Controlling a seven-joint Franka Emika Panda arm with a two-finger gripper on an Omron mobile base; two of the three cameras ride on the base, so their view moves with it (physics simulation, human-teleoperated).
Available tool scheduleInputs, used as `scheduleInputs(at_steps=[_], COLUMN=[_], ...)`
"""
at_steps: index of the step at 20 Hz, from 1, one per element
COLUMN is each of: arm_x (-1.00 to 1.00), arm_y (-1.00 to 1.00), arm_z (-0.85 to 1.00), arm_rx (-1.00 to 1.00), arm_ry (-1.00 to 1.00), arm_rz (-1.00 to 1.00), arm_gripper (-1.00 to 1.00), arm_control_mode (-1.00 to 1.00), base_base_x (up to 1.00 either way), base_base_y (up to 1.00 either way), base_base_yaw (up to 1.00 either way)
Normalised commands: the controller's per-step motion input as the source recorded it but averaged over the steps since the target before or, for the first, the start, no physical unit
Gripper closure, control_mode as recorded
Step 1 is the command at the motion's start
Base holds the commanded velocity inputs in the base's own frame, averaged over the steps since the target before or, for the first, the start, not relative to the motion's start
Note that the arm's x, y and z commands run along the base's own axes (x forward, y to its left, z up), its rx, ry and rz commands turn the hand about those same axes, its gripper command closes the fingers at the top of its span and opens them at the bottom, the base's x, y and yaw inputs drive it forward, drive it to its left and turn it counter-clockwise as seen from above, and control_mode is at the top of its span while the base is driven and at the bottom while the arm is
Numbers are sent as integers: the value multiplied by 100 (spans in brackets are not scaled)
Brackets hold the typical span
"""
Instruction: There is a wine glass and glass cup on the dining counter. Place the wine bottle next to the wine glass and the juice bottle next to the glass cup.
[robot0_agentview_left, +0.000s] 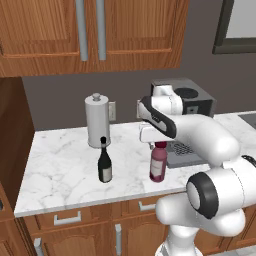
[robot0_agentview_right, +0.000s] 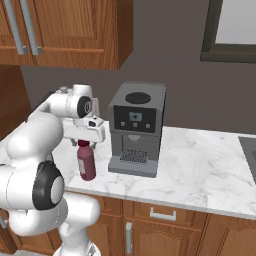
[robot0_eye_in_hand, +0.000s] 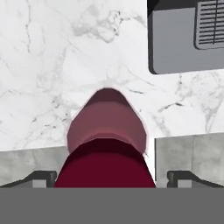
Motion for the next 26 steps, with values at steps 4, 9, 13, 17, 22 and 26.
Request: scheduleInputs(at_steps=[4,9,13,17,22,26], arm_x=[0,0,0,-12,-32,-34], arm_y=[2,2,0,0,0,0], arm_z=[-11,-10,-5,2,37,41], arm_rx=[-6,-6,-1,0,0,0], arm_ry=[-2,-4,-3,-6,-7,-4], arm_rz=[0,0,0,0,0,0], arm_gripper=[-100,100,100,100,100,100], arm_control_mode=[-100,-100,-100,-100,-100,-100], base_base_x=[0,0,0,0,0,0], base_base_y=[0,0,0,0,0,0], base_base_yaw=[0,0,0,0,0,0])
